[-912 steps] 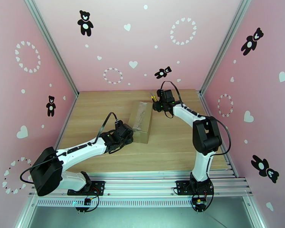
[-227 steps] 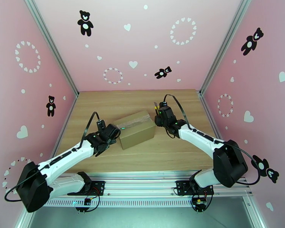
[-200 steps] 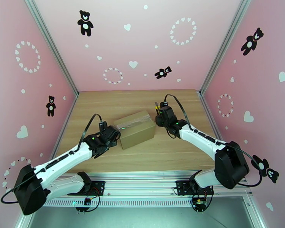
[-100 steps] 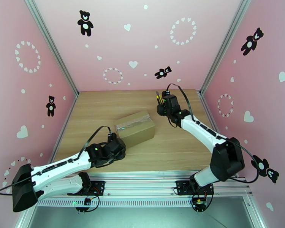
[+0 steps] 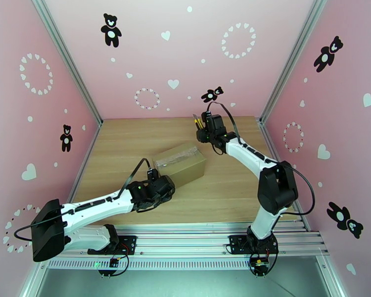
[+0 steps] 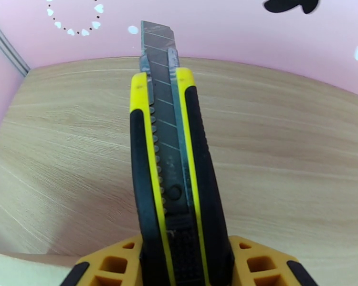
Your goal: Unpack the express box
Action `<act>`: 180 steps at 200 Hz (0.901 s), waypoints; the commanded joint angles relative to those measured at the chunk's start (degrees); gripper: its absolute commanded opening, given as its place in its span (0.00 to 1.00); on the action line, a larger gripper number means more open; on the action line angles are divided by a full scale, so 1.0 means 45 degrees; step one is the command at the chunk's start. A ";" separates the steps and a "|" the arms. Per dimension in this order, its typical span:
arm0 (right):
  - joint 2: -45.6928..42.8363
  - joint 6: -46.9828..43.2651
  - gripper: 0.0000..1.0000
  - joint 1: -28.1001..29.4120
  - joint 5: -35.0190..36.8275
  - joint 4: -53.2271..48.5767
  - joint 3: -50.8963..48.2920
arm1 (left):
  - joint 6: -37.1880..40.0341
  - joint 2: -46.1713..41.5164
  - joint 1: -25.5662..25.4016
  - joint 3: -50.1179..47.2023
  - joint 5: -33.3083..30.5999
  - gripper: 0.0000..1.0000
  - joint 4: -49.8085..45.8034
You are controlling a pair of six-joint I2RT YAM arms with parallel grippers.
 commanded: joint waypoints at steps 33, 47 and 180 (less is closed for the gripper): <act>0.0899 -0.0309 0.00 0.0026 -0.0848 0.0744 0.0769 | -0.0013 0.0402 0.1299 -0.0102 -0.0763 0.48 0.0444; 0.1040 -0.0289 0.00 0.0036 -0.0918 0.0845 0.0908 | 0.0207 0.0521 0.1553 -0.0096 -0.0831 0.48 0.0454; 0.2078 -0.1015 0.00 0.0756 -0.0841 0.0183 0.1938 | 0.1482 0.0791 0.3276 -0.0422 -0.0984 0.48 0.0805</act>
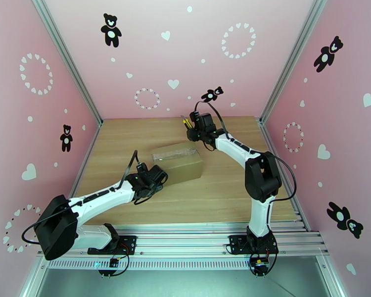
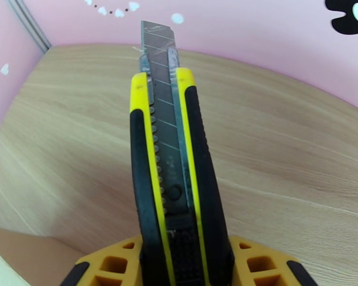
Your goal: Unpack the express box
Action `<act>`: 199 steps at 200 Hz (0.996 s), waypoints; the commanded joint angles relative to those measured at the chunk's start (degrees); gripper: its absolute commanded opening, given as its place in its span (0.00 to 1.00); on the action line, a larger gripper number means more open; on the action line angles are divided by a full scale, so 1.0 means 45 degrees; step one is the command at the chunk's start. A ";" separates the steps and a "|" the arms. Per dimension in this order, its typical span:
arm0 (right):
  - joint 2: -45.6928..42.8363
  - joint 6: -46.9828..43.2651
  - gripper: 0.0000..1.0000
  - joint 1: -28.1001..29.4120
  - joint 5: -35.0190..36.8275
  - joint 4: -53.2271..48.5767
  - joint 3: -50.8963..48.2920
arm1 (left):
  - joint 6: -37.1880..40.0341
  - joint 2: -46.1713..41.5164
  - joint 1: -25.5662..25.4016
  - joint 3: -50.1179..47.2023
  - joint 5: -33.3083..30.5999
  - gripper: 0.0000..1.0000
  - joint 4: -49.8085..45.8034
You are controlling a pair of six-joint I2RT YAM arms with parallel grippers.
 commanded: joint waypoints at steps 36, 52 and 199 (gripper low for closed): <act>-0.0599 -0.0056 0.00 0.0316 0.0347 0.0112 -0.0715 | 0.1104 0.0088 0.0928 -0.0040 -0.0409 0.48 0.0358; -0.0928 0.0079 0.00 0.0330 0.0404 0.0188 -0.1196 | 0.1261 0.0103 0.1154 -0.0085 -0.0424 0.48 0.0516; -0.4139 0.2315 0.00 0.1130 0.1645 0.0014 -0.4815 | 0.2986 0.1452 0.2895 0.1281 -0.0797 0.48 0.1318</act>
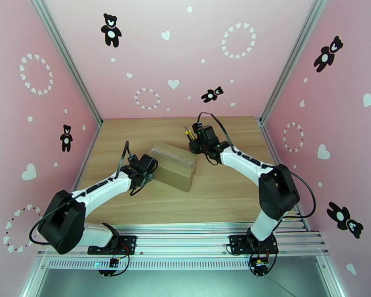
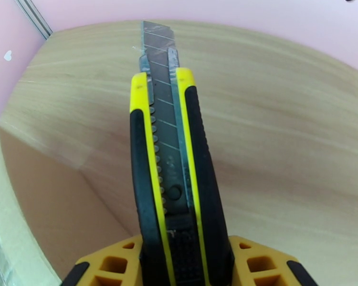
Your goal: Unpack the express box
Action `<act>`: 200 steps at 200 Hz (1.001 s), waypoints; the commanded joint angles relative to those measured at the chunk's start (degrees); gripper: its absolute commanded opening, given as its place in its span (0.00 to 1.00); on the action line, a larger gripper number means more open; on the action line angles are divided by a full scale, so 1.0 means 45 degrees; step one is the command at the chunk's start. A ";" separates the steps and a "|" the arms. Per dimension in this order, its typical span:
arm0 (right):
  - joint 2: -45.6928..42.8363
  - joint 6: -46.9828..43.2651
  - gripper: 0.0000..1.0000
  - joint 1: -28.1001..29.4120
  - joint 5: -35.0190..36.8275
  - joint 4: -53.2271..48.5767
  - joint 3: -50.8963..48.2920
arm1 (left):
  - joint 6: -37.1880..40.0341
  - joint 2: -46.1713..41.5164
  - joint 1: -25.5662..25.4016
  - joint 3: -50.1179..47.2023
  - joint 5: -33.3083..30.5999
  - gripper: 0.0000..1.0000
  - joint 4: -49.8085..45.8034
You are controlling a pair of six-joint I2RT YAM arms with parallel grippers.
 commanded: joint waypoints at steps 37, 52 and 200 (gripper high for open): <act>-0.1186 0.1312 0.00 0.0420 0.0638 -0.0285 -0.1039 | 0.0622 0.1104 0.0217 0.1228 -0.0395 0.48 0.0687; -0.1322 0.1551 0.00 0.0525 0.0570 -0.0228 -0.1228 | 0.0582 0.1255 0.0362 0.1346 -0.0380 0.48 0.0797; -0.2616 0.1064 0.00 0.1173 0.2279 -0.1457 -0.1189 | 0.1113 -0.0262 0.1100 0.0913 -0.0193 0.48 0.0465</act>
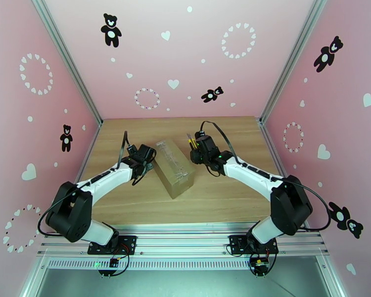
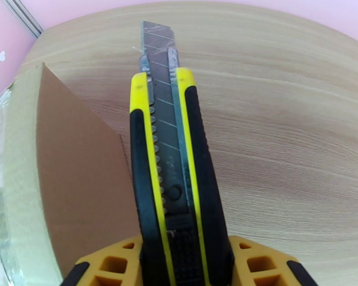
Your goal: Unpack the express box
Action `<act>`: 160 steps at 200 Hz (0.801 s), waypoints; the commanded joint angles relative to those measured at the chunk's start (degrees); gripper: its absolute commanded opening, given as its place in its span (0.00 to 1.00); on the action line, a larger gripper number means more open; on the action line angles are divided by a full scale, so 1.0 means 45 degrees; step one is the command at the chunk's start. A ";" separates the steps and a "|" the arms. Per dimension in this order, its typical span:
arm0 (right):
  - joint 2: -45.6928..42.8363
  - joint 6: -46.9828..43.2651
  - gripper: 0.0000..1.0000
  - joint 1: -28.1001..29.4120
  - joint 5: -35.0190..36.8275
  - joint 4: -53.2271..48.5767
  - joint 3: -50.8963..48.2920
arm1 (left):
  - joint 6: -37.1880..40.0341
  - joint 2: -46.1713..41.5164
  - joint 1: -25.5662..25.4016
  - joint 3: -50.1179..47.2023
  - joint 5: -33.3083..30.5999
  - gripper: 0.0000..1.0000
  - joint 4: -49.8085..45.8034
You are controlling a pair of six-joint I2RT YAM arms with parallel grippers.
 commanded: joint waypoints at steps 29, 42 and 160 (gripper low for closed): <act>-0.1300 -0.0599 0.00 0.0016 0.0747 -0.0920 0.0373 | 0.0369 -0.1708 0.0055 -0.0471 -0.0001 0.48 -0.0982; -0.1616 -0.0635 0.00 0.0015 0.0689 -0.1129 0.0316 | 0.0391 -0.2195 0.0055 -0.0538 -0.0037 0.48 -0.1327; -0.6141 0.0764 0.00 0.2855 0.1840 -0.5024 -0.1469 | 0.3302 -0.5271 -0.0230 -0.0002 0.2403 0.51 -0.0209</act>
